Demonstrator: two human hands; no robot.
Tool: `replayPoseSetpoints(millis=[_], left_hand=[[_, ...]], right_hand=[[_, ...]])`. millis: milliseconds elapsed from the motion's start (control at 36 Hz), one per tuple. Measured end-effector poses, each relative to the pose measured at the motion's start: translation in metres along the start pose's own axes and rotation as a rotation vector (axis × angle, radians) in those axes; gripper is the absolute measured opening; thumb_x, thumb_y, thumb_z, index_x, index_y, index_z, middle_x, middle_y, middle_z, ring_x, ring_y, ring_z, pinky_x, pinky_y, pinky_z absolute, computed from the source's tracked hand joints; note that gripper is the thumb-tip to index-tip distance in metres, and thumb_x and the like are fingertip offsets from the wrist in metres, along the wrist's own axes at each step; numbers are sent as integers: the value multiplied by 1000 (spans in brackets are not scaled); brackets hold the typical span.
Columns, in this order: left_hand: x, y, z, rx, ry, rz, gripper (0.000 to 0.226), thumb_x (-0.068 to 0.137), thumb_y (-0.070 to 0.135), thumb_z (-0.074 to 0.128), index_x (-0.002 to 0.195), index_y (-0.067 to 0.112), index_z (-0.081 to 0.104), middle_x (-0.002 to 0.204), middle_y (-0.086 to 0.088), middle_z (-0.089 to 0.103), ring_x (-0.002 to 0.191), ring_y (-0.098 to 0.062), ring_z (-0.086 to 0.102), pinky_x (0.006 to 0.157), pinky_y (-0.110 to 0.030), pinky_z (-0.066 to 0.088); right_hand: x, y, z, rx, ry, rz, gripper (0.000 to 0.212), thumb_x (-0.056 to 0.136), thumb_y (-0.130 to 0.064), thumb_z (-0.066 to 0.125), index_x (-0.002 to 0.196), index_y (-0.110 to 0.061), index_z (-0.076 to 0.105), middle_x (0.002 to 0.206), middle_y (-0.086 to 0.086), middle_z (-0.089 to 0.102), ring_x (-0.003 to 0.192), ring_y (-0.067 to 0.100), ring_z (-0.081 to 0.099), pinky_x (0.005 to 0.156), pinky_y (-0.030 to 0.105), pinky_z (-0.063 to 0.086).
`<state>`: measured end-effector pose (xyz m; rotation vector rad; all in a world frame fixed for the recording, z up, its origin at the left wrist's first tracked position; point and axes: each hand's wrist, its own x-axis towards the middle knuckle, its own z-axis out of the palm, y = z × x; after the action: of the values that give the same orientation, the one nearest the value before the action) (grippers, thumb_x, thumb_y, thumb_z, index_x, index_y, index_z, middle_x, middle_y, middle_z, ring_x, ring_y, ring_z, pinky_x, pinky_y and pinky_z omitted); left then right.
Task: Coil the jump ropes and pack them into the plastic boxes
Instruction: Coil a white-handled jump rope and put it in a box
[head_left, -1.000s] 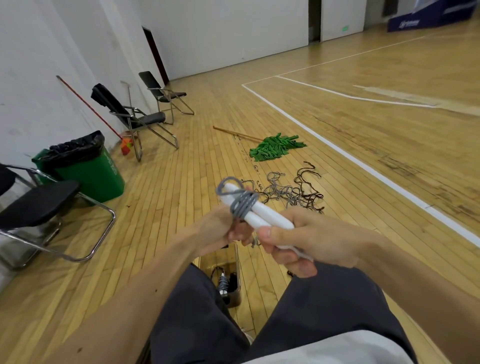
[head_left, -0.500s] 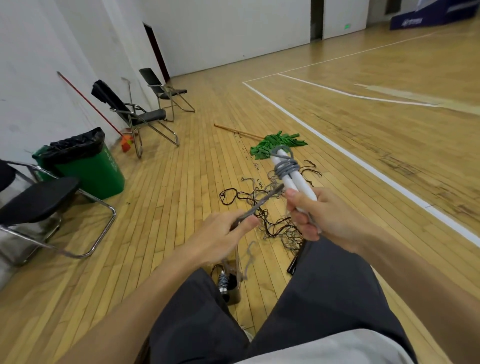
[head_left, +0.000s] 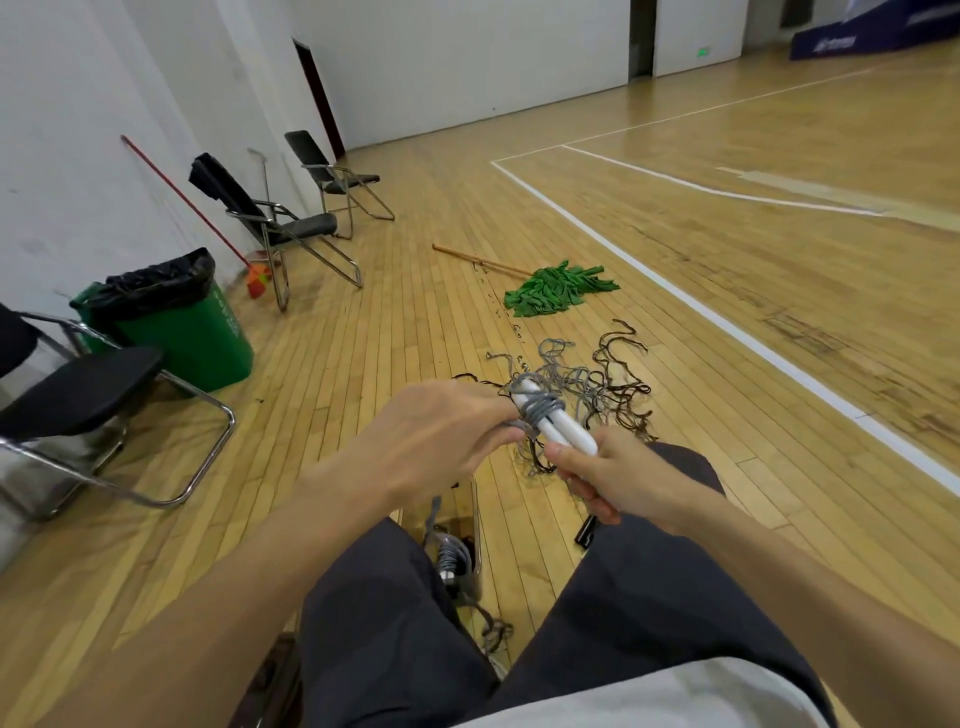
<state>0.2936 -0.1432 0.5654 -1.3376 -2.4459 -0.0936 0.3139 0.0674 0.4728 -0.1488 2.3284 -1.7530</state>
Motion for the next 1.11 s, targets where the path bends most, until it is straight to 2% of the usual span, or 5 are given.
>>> replayPoseSetpoints(millis=[278, 639, 833, 1000, 1111], left_hand=[[14, -10, -17, 6, -8, 124, 49, 94, 50, 40, 82, 15, 71, 72, 7, 62, 55, -10, 51, 43, -26, 42], [16, -18, -14, -433, -326, -177, 27, 80, 47, 74, 76, 20, 72, 62, -3, 57, 57, -7, 44, 56, -21, 33], [4, -24, -1, -883, -334, -307, 10, 88, 22, 71, 78, 22, 74, 58, 7, 56, 54, -4, 45, 52, -16, 35], [-13, -27, 18, -1078, -300, -363, 23, 93, 35, 61, 74, 27, 73, 61, -1, 53, 54, -17, 40, 51, -26, 30], [-18, -24, 24, -1142, -299, -323, 41, 96, 40, 63, 75, 5, 61, 68, -3, 52, 60, -15, 41, 56, -26, 35]], right_hand=[[-13, -15, 17, -162, -244, 52, 42, 101, -40, 58, 76, -7, 55, 53, -1, 50, 39, 10, 43, 45, 23, 41], [-38, -43, 19, -382, -527, 58, 39, 100, -44, 59, 82, -9, 57, 62, 3, 52, 44, 14, 46, 45, 20, 41], [-44, -46, 15, -357, -524, -14, 53, 98, -46, 61, 86, 5, 57, 69, 13, 56, 48, 19, 49, 47, 18, 41], [-43, -46, 17, -288, -503, -62, 43, 90, -36, 76, 87, 3, 57, 60, 7, 56, 45, 18, 50, 49, 26, 42], [-43, -46, 19, -142, -483, -94, 33, 95, -26, 71, 87, 1, 53, 63, 9, 49, 47, 20, 43, 48, 29, 40]])
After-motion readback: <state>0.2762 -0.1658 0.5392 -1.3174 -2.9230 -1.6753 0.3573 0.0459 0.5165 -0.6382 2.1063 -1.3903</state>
